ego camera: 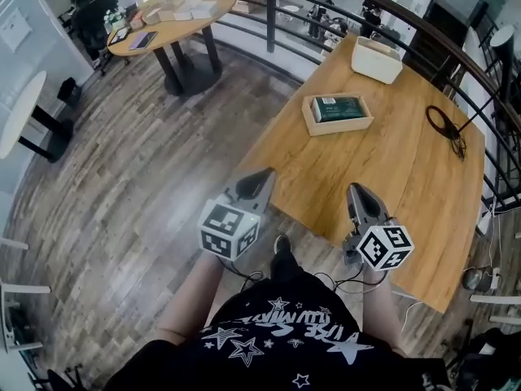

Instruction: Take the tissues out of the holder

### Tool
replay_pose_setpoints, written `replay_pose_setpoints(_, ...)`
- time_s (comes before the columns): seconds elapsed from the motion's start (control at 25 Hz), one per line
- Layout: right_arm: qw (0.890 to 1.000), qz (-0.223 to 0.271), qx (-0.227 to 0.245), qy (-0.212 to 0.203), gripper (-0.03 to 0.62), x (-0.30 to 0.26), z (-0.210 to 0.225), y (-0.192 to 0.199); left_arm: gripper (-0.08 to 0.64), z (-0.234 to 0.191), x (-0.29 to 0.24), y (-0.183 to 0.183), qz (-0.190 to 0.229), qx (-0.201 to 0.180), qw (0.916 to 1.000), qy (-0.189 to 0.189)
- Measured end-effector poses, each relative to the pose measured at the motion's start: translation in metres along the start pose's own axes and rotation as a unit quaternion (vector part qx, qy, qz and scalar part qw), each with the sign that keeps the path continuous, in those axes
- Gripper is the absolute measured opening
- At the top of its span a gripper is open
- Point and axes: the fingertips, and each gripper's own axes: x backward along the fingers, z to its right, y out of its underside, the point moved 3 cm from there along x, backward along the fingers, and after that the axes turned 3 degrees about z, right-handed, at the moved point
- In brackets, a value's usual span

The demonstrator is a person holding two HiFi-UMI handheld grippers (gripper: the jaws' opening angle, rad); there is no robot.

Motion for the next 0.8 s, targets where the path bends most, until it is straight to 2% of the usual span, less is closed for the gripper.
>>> replay_pose_setpoints(0.08, 1.0, 0.007, -0.002, 0.002, 0.025, -0.011, 0.009, -0.01, 0.014, -0.007, -0.013, -0.006, -0.001, -0.004, 1.0, 0.003)
replay_pose_setpoints(0.2, 1.0, 0.006, 0.027, 0.012, 0.025, -0.029, 0.021, -0.023, 0.014, -0.018, -0.032, -0.015, -0.002, -0.009, 0.9999, 0.005)
replay_pose_setpoints(0.4, 1.0, 0.01, 0.009, 0.011, 0.025, -0.052, 0.044, -0.038, 0.014, -0.03, -0.065, -0.025, -0.01, -0.013, 0.9998, 0.01)
replay_pose_setpoints(0.8, 0.999, -0.015, 0.028, 0.023, 0.025, -0.105, 0.108, -0.054, 0.012, -0.06, -0.127, -0.029, -0.035, -0.014, 0.9993, 0.001)
